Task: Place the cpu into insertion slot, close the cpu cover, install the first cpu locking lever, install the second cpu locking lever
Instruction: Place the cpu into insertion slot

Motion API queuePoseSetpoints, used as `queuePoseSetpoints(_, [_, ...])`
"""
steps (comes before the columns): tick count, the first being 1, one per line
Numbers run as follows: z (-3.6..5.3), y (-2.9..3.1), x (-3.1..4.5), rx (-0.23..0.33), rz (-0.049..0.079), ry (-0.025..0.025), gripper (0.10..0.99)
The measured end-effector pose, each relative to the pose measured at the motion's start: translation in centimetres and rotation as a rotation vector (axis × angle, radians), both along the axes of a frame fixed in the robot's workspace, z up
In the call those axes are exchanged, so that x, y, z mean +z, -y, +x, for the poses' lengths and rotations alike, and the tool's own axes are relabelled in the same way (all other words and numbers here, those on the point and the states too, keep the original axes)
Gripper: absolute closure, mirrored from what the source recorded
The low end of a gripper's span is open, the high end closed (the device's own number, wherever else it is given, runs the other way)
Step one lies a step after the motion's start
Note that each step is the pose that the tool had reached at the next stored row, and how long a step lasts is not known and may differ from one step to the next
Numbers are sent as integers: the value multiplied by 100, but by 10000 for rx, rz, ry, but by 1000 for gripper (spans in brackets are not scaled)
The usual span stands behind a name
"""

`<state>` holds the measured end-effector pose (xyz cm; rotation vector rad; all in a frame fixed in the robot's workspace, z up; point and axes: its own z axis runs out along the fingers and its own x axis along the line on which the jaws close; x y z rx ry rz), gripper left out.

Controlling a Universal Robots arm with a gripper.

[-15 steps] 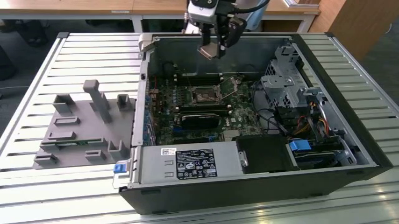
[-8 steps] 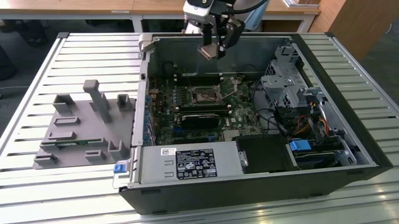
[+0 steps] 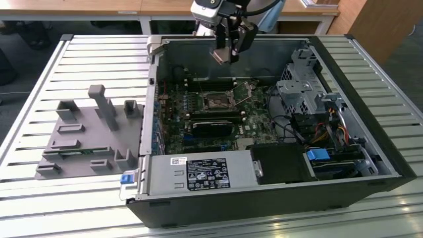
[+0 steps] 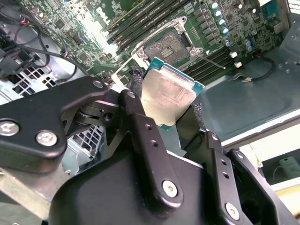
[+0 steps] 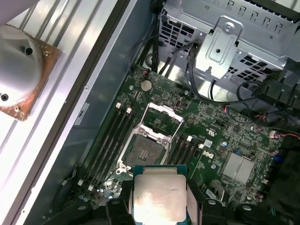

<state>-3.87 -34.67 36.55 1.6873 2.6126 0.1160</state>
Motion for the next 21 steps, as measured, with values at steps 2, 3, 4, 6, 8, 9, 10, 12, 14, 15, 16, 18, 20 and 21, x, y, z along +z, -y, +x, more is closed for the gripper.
queuePoseSetpoints(2, [0, 0, -5, -69, -6, 0, 549])
queuePoseSetpoints(3, [0, 0, -7, -97, -9, -1, 549])
queuePoseSetpoints(4, [0, 0, -10, -122, -14, -1, 549])
queuePoseSetpoints(6, [0, 0, -17, -155, -24, 0, 549])
queuePoseSetpoints(8, [0, 0, -24, -187, -41, 0, 549])
queuePoseSetpoints(9, [0, 0, -28, -205, -50, 1, 549])
queuePoseSetpoints(10, [0, 0, -32, -226, -58, 1, 549])
queuePoseSetpoints(12, [0, 0, -38, -290, -74, 0, 549])
queuePoseSetpoints(14, [0, -1, -42, -385, -82, 0, 549])
queuePoseSetpoints(15, [0, -1, -44, -437, -86, 0, 549])
queuePoseSetpoints(16, [0, -1, -47, -485, -91, 0, 549])
queuePoseSetpoints(18, [0, -2, -51, -578, -103, -1, 549])
queuePoseSetpoints(20, [0, -2, -57, -684, -115, -1, 549])
queuePoseSetpoints(21, [0, -3, -59, -740, -118, 0, 549])
